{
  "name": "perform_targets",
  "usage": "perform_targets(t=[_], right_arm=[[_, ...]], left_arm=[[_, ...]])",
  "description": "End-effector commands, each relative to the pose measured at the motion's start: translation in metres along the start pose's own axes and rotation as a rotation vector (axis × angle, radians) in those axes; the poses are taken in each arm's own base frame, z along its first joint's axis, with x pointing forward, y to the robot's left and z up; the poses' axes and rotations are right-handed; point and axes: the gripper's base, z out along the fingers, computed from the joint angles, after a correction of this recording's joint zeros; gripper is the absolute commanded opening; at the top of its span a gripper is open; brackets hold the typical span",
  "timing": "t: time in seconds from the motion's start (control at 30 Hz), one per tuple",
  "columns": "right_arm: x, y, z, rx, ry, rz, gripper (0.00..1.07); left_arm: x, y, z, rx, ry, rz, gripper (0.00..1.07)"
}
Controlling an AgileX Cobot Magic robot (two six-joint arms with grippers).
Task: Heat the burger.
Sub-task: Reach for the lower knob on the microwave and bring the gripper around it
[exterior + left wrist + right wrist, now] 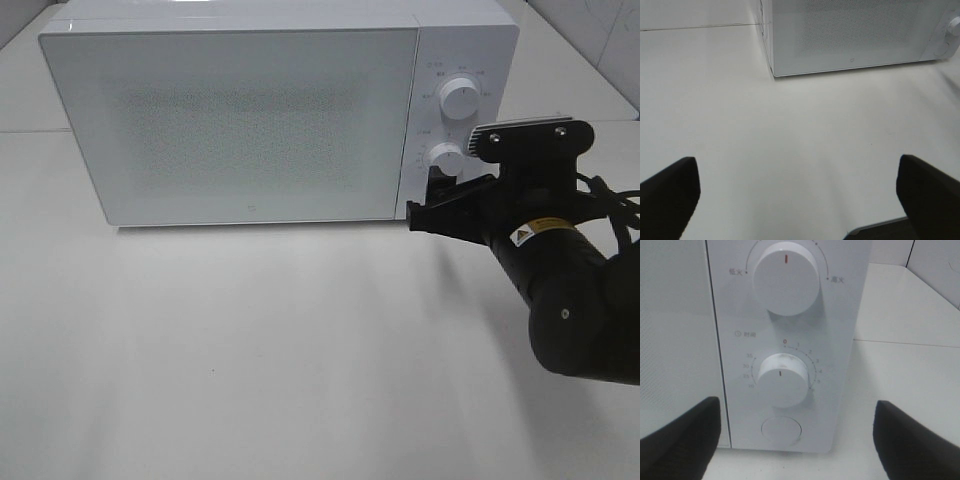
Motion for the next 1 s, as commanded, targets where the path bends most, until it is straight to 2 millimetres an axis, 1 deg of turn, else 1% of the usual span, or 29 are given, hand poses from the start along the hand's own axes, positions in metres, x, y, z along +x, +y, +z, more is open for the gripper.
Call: perform_targets(t=[0.03, 0.07, 0.13, 0.2, 0.3, 0.37, 0.47, 0.5, 0.57, 0.63, 0.83, 0.9, 0.97, 1.0], right_arm=[[-0.018, 0.003, 0.005, 0.034, -0.181, 0.014, 0.74], [-0.019, 0.006, 0.01, 0.034, -0.184, 0.018, 0.74], [-0.019, 0.008, 0.012, 0.033, -0.188, 0.02, 0.74], [-0.019, 0.011, 0.02, 0.035, -0.19, 0.025, 0.74], [-0.018, 0.012, 0.022, 0.033, -0.188, 0.029, 0.74], [-0.017, 0.015, 0.03, 0.028, -0.186, 0.044, 0.74], [-0.017, 0.016, 0.033, 0.022, -0.182, 0.042, 0.74], [-0.016, 0.019, 0.038, 0.021, -0.18, 0.046, 0.74], [-0.015, 0.018, 0.04, 0.028, -0.179, 0.046, 0.74], [-0.017, 0.015, 0.047, 0.037, -0.172, 0.058, 0.74], [-0.019, 0.011, 0.052, 0.036, -0.178, 0.058, 0.74], [-0.014, 0.012, 0.058, 0.027, -0.157, 0.053, 0.74], [-0.013, 0.012, 0.06, 0.028, -0.155, 0.051, 0.74], [-0.008, 0.012, 0.061, 0.027, -0.144, 0.049, 0.74]], left_arm=[[0.001, 0.0, -0.002, -0.002, -0.02, -0.002, 1.0], [0.001, 0.0, -0.002, -0.002, -0.02, -0.002, 1.0], [0.001, 0.0, -0.002, -0.002, -0.02, -0.002, 1.0], [0.001, 0.0, -0.002, -0.002, -0.02, -0.002, 1.0], [0.001, 0.0, -0.002, -0.002, -0.02, -0.002, 1.0], [0.001, 0.0, -0.002, -0.002, -0.02, -0.002, 1.0], [0.001, 0.0, -0.002, -0.002, -0.019, -0.003, 1.0], [0.001, 0.0, -0.002, -0.002, -0.019, -0.003, 1.0], [0.001, 0.0, -0.002, -0.002, -0.019, -0.003, 1.0], [0.001, 0.0, -0.002, -0.002, -0.019, -0.003, 1.0], [0.001, 0.0, -0.002, -0.002, -0.019, -0.003, 1.0], [0.001, 0.0, -0.002, -0.002, -0.019, -0.003, 1.0], [0.001, 0.0, -0.002, -0.002, -0.019, -0.003, 1.0], [0.001, 0.0, -0.002, -0.002, -0.019, -0.003, 1.0]])
